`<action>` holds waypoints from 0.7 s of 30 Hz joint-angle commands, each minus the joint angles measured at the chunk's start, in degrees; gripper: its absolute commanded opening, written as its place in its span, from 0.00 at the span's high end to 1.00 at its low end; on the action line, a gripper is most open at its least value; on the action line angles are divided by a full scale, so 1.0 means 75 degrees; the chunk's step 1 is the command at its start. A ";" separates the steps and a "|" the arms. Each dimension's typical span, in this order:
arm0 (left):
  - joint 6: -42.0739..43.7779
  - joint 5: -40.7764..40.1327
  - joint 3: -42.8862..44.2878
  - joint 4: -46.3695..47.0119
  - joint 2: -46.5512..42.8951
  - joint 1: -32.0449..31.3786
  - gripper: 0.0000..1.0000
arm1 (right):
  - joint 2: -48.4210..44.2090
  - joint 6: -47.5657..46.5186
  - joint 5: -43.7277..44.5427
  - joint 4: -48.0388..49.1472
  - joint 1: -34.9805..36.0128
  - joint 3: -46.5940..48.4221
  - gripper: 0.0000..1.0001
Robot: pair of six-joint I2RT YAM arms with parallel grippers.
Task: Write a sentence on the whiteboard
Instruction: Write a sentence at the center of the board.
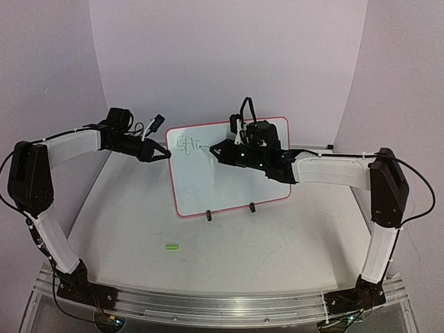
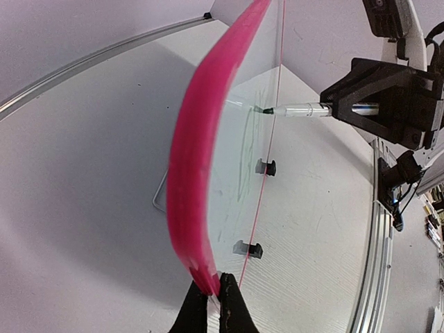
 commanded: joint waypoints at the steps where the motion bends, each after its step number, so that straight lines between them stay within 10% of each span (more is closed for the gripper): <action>1: 0.0551 -0.0507 -0.0057 -0.0274 -0.0141 -0.0097 1.00 | -0.0048 -0.0067 0.0298 0.0012 -0.0064 0.0466 1.00; 21: 0.0555 -0.0523 -0.0057 -0.0271 -0.0180 -0.0094 1.00 | -0.0472 -0.0158 -0.0040 0.0181 -0.0052 0.0216 1.00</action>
